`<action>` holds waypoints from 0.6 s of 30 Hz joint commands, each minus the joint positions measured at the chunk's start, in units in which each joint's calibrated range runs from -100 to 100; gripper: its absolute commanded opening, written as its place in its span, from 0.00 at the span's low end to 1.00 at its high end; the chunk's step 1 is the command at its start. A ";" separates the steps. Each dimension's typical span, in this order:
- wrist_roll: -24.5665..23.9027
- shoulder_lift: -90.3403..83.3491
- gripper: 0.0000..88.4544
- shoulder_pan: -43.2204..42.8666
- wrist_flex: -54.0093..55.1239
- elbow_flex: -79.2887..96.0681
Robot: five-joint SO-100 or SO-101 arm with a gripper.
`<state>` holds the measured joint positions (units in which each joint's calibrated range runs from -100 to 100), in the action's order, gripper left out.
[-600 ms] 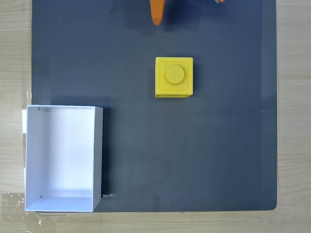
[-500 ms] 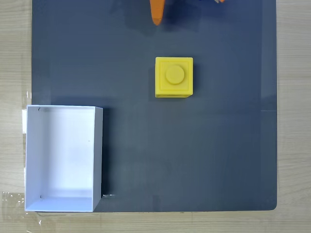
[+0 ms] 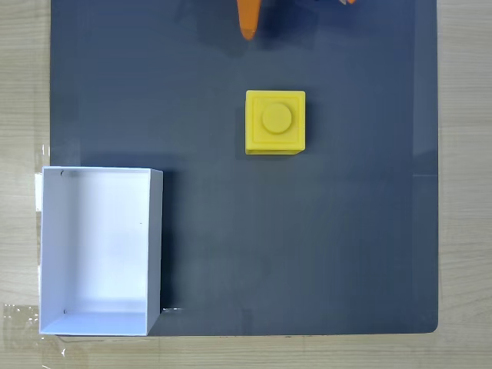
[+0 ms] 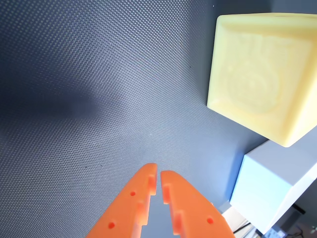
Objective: Grasp a yellow block and put it in the box
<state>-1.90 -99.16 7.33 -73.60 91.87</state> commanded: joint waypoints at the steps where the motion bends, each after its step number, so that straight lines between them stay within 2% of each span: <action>1: 0.12 0.34 0.01 0.07 -0.30 -0.19; 9: -0.14 3.90 0.01 -0.18 0.39 -2.18; 15: -0.41 22.29 0.01 -0.60 9.03 -17.20; 18: -0.41 34.33 0.01 -2.20 7.72 -28.69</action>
<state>-2.11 -76.32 6.79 -65.90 76.33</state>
